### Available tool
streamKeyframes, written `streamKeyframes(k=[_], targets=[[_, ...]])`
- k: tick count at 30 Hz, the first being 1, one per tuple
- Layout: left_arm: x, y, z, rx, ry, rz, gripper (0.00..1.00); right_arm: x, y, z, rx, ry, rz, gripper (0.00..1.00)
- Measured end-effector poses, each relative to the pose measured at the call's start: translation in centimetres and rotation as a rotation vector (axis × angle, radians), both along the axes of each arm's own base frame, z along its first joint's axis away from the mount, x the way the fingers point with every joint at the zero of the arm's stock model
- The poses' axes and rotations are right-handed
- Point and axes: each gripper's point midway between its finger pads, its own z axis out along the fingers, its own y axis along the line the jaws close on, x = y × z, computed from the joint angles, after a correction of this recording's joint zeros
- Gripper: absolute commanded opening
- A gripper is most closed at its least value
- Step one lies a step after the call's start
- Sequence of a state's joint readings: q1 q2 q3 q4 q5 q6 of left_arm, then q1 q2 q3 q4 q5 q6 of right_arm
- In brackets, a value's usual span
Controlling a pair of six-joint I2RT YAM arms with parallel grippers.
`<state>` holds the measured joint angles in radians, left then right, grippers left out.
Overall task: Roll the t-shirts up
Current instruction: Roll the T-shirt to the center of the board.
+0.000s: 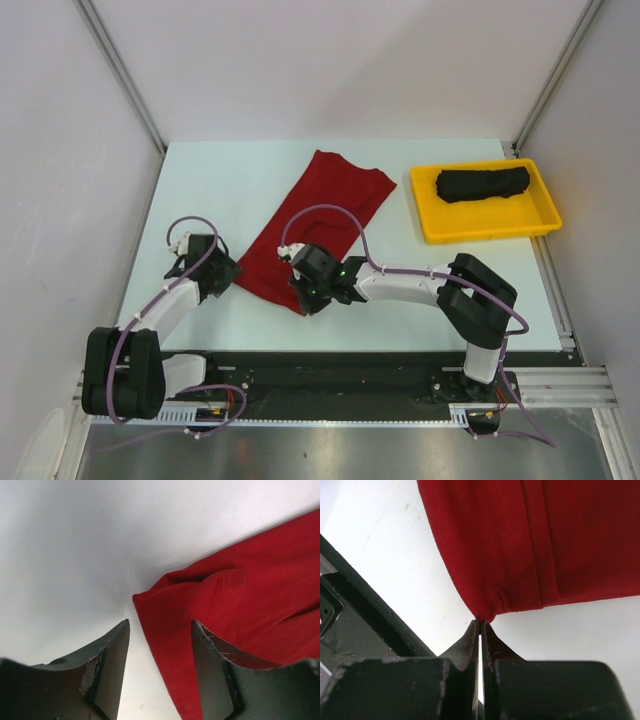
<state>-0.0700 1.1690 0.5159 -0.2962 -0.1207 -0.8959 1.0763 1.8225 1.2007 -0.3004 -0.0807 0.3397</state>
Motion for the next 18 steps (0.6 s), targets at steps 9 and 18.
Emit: streamKeyframes(k=[9, 18], targets=[[0.7, 0.2, -0.5, 0.013, 0.009, 0.010, 0.32, 0.6, -0.3, 0.0, 0.000, 0.000, -0.016, 0.00], [2.5, 0.5, 1.6, 0.064, -0.014, -0.024, 0.13, 1.3, -0.6, 0.0, 0.004, 0.006, -0.032, 0.00]])
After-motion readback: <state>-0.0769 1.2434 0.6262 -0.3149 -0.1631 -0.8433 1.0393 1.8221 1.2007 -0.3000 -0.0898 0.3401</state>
